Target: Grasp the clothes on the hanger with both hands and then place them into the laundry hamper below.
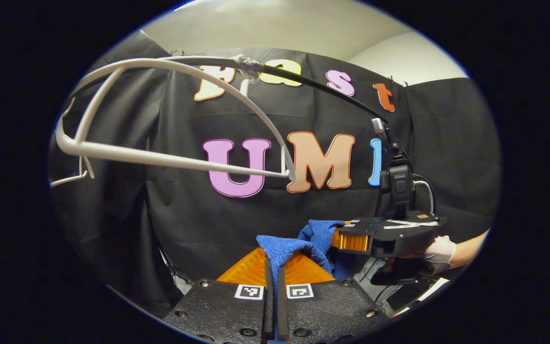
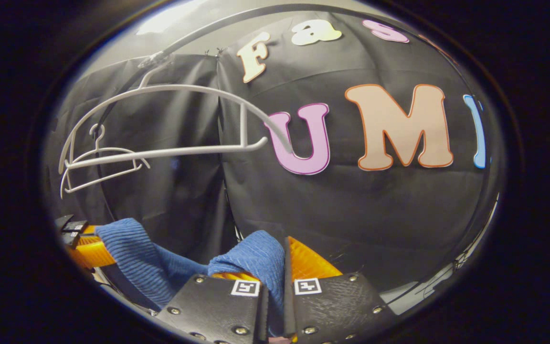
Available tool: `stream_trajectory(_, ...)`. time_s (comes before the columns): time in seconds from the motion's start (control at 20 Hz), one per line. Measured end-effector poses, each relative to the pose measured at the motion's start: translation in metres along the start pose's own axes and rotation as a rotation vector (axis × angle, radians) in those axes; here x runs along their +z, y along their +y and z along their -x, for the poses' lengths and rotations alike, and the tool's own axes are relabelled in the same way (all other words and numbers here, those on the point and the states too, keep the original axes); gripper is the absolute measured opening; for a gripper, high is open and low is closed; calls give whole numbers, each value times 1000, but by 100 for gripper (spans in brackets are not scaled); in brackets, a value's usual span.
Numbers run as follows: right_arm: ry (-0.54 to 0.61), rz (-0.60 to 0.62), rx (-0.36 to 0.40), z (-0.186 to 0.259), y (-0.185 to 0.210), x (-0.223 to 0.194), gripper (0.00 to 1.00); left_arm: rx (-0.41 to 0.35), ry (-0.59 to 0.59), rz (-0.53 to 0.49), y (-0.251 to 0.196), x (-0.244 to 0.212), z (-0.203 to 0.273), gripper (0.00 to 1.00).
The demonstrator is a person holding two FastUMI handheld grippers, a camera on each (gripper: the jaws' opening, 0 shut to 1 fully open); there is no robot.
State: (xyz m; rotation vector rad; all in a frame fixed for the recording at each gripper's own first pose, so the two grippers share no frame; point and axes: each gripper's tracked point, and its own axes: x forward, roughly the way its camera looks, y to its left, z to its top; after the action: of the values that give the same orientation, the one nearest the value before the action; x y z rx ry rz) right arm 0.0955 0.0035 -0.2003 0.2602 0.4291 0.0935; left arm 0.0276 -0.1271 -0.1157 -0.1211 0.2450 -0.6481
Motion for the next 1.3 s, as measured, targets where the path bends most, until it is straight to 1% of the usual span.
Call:
stream_trajectory(0.2, 89, 2, 4, -3, 1, -49, 12, -20, 92, 6, -3, -47, -11, 4)
stream_trajectory(0.4, 193, -2, -5, -1, -2, -103, 12, -25, 207, 17, -1, -100, -10, 3)
stream_trajectory(0.5, 238, -10, -13, 1, -6, -128, 12, -15, 255, 22, 2, -120, -12, 4)
stream_trajectory(0.75, 309, -20, -33, 8, -15, -165, 13, 26, 357, 40, 20, -169, 2, 4)
stream_trajectory(0.9, 343, -16, -40, 14, -19, -182, 13, 45, 414, 54, 26, -193, -3, 4)
stream_trajectory(1.15, 398, -17, -49, 19, -24, -205, 13, 77, 494, 91, 31, -221, -3, 4)
stream_trajectory(1.3, 427, -25, -55, 23, -26, -220, 13, 98, 532, 97, 33, -233, -7, 4)
